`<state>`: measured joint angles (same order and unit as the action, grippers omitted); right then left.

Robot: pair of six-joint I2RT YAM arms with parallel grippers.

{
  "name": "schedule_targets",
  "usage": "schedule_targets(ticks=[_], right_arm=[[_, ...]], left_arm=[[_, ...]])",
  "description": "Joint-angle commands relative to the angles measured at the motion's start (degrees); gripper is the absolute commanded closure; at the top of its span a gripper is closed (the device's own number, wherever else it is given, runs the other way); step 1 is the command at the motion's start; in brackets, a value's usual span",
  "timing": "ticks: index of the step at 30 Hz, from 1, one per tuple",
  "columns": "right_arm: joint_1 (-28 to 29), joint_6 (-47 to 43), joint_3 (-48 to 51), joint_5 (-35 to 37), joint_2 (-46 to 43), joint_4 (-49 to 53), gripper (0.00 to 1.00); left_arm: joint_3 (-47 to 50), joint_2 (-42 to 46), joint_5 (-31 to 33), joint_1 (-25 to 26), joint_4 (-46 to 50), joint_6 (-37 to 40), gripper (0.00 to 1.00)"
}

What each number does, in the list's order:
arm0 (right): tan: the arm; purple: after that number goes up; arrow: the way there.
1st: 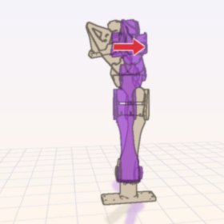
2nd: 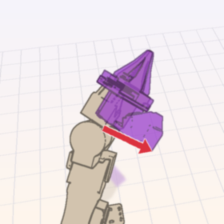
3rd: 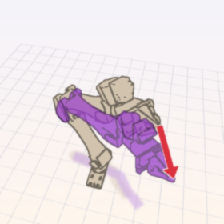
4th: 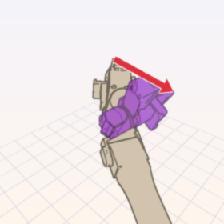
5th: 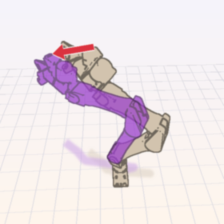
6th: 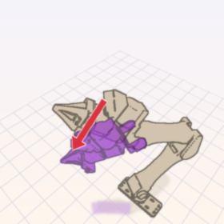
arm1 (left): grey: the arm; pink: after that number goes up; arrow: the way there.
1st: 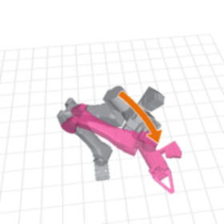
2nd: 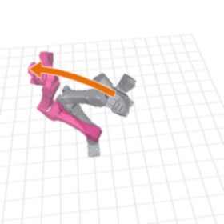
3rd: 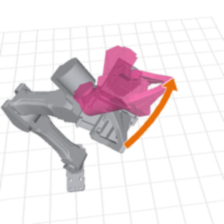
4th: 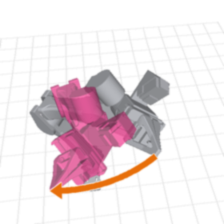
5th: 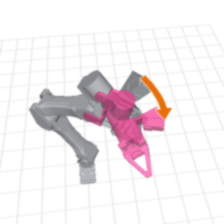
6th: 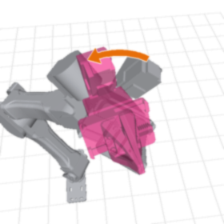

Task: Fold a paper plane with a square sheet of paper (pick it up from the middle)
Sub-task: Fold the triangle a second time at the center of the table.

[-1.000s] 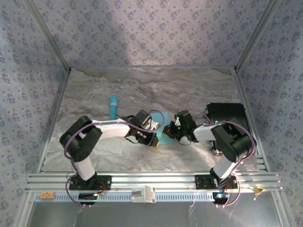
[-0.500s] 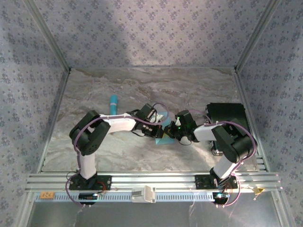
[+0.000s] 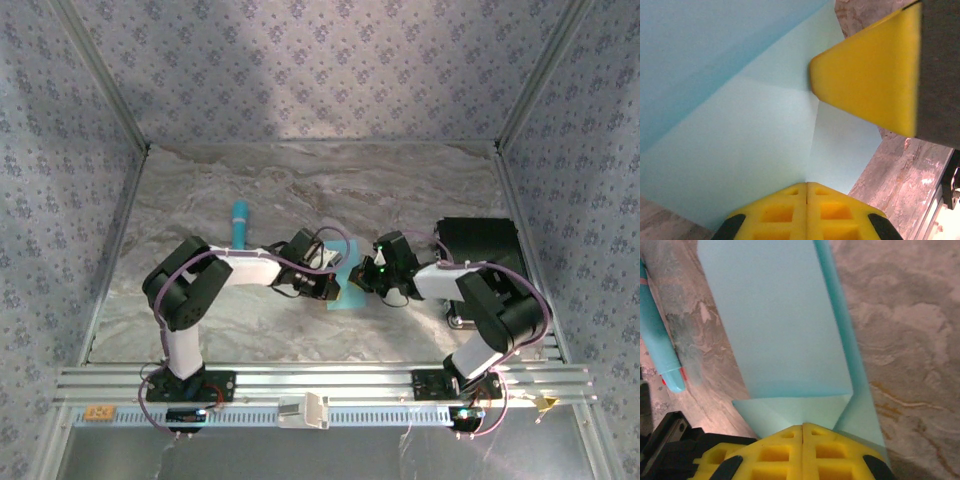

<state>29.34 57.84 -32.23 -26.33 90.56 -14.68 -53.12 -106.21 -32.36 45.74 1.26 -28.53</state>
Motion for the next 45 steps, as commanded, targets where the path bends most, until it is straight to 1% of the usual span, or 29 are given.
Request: schedule_targets(ticks=[1, 5, 7, 9, 12, 19, 22, 24, 28, 32, 36, 40, 45], right_arm=[[1.00, -2.82, -2.64, 0.46, -0.96, 2.88, 0.95], [1.69, -2.82, -2.22, 1.59, 2.59, 1.94, 0.96], [0.72, -2.47, -1.29, 1.21, 5.52, 0.57, 0.97], [-0.51, -1.42, 0.23, 1.02, 6.61, -1.87, 0.97], [-2.49, -2.48, 0.75, 0.85, 6.25, -2.14, 0.97], [-8.15, -6.45, -1.53, -0.38, 5.88, 1.73, 0.97], [-10.41, -6.46, -1.81, -2.17, 6.01, 0.62, 0.97], [-10.75, -6.26, -1.95, -3.02, 4.45, 0.21, 0.96], [-9.07, -6.78, -2.94, -2.69, -0.12, 2.73, 0.96], [-5.63, -6.31, -3.33, -2.03, -1.27, 3.78, 0.96], [-2.37, -5.22, -2.77, -1.35, -0.12, 2.14, 0.96], [-0.19, -3.36, -3.58, -2.31, 3.35, 1.88, 0.96], [-0.30, -3.75, -2.53, 2.17, 4.90, 5.83, 0.99]], left_arm=[[1.89, -1.34, 1.21, 0.02, 5.82, 1.81, 1.00], [1.96, -1.44, 0.73, -0.49, 5.39, 1.73, 1.00], [2.17, -1.45, 0.65, -0.73, 5.24, 1.75, 1.00], [2.19, -1.45, 0.68, -0.86, 5.73, 1.98, 1.00], [2.58, -1.26, 0.97, -1.18, 5.82, 2.08, 1.00], [2.59, -1.95, 1.32, -1.46, 6.07, 2.35, 1.00], [2.59, -2.06, 1.13, -1.46, 6.09, 2.39, 1.00], [2.59, -1.99, 1.11, -1.45, 5.97, 2.34, 1.00], [2.81, -1.76, 1.40, -1.46, 5.31, 2.28, 1.00], [2.80, -1.97, 0.96, -1.44, 4.73, 2.08, 1.00], [2.78, -1.90, 0.98, -1.47, 4.72, 2.17, 1.00], [2.65, -1.76, 0.86, -1.47, 4.63, 2.08, 1.00], [2.58, -0.87, -0.31, -1.46, 4.80, 2.18, 0.99]])
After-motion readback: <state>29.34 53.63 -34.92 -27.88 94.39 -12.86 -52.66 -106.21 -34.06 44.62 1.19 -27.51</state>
